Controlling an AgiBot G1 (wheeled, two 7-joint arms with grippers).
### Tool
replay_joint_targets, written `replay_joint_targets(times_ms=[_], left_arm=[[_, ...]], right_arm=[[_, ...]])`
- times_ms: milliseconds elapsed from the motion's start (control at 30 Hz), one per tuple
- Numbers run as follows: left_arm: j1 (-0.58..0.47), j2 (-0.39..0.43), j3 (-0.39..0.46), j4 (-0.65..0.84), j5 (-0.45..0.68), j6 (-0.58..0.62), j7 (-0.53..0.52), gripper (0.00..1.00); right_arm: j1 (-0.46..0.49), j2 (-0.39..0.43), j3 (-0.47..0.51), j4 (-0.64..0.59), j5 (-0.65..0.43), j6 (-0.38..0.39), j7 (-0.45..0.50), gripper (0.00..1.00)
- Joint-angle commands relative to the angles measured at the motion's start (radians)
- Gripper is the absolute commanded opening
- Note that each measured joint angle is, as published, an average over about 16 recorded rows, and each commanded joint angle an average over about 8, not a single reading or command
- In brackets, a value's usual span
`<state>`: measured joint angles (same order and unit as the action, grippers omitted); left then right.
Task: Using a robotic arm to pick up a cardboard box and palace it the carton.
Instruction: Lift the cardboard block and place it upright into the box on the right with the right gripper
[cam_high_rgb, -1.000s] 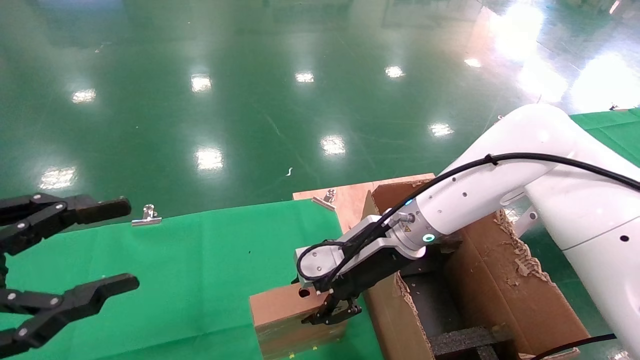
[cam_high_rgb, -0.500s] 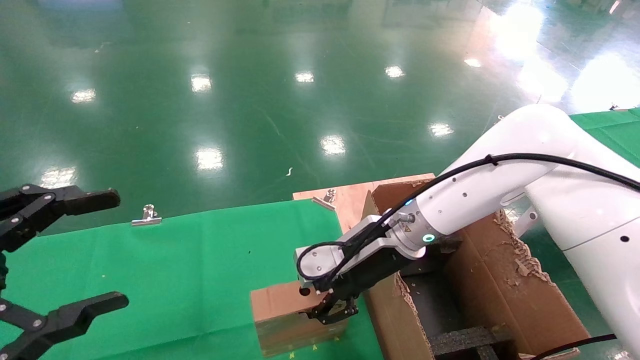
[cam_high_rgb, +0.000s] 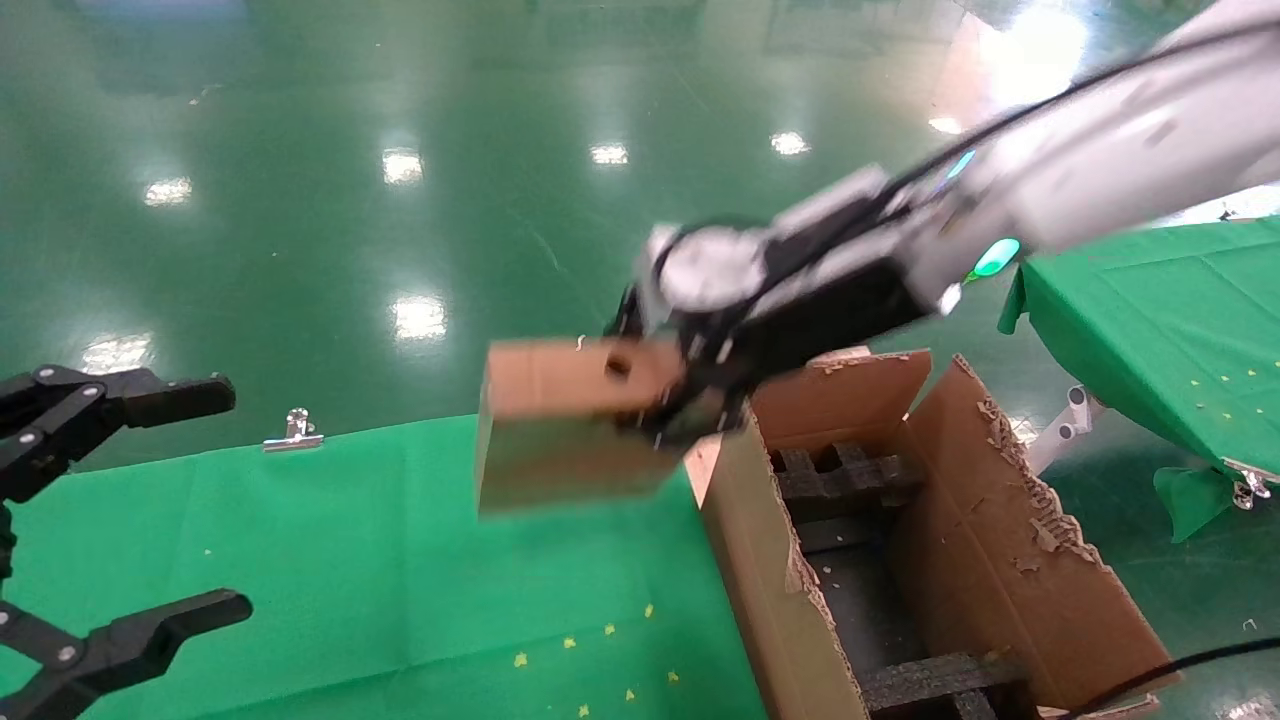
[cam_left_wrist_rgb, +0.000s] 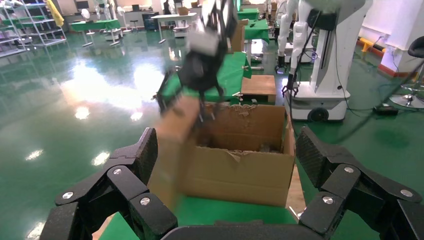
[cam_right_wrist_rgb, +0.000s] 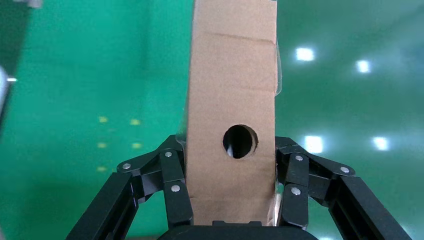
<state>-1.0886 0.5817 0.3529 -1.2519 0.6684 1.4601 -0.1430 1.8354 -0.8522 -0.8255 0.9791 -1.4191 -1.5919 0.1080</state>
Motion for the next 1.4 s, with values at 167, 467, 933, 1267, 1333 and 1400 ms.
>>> replay_joint_targets(times_ms=[167, 467, 933, 1267, 1333, 1400], left_arm=[[0.000, 0.000, 0.000, 0.000, 0.000, 0.000, 0.000, 1.00], [0.000, 0.000, 0.000, 0.000, 0.000, 0.000, 0.000, 1.00], [0.000, 0.000, 0.000, 0.000, 0.000, 0.000, 0.000, 1.00], [0.000, 0.000, 0.000, 0.000, 0.000, 0.000, 0.000, 1.00], [0.000, 0.000, 0.000, 0.000, 0.000, 0.000, 0.000, 1.00], [0.000, 0.000, 0.000, 0.000, 0.000, 0.000, 0.000, 1.00]], right_arm=[[0.112, 0.050, -0.073, -0.045, 0.080, 0.000, -0.027, 0.00], [0.202, 0.167, -0.178, -0.102, 0.117, 0.004, -0.049, 0.00], [0.301, 0.471, -0.310, -0.092, 0.048, 0.008, -0.019, 0.00], [0.274, 0.587, -0.382, -0.029, 0.063, 0.017, 0.018, 0.00], [0.266, 0.591, -0.392, -0.021, 0.076, 0.018, 0.022, 0.00], [0.261, 0.592, -0.399, -0.016, 0.083, 0.019, 0.023, 0.00]])
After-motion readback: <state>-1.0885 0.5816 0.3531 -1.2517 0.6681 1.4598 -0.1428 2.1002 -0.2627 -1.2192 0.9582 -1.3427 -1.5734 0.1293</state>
